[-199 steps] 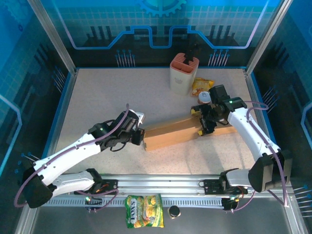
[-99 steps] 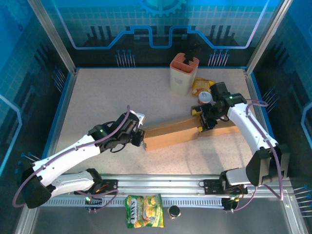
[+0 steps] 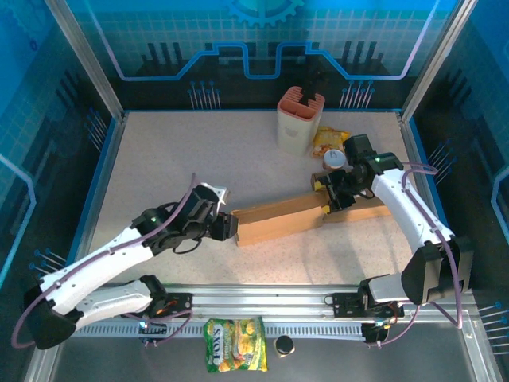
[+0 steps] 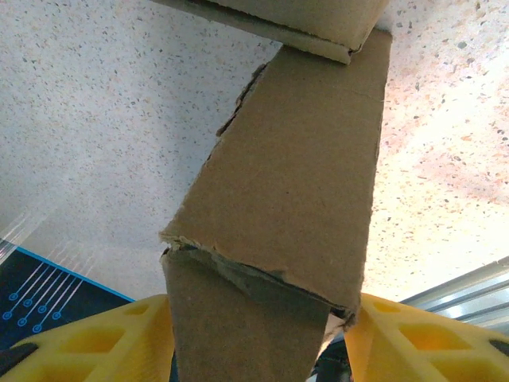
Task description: Fold the paper box
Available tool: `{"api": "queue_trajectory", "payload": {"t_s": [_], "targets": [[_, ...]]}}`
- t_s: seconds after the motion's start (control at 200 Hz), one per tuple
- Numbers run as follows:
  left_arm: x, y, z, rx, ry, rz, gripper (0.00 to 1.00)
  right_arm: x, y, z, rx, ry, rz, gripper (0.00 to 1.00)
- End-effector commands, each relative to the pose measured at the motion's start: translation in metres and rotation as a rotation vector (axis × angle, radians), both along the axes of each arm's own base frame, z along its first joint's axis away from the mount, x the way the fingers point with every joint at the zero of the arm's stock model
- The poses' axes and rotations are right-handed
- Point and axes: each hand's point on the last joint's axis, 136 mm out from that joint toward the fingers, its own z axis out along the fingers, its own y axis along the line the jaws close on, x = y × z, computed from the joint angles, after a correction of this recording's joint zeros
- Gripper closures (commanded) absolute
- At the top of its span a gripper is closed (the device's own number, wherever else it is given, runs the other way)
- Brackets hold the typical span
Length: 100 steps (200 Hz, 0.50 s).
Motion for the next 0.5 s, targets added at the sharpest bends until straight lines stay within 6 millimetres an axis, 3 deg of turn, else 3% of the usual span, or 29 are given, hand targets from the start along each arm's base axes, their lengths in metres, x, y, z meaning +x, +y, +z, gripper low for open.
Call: {"api": "queue_trajectory", "payload": {"t_s": [0.0, 0.18, 0.495], "targets": [[-0.004, 0.009, 0.027, -0.044, -0.038, 0.04, 0.53, -0.014, -0.006, -0.006, -0.022, 0.061, -0.027, 0.43], [0.008, 0.015, 0.052, -0.109, -0.021, 0.159, 0.48, -0.014, -0.005, -0.006, -0.023, 0.058, -0.022, 0.43], [0.032, 0.005, 0.046, -0.039, 0.046, 0.154, 0.48, -0.013, -0.001, -0.007, -0.016, 0.055, -0.014, 0.44]]}}
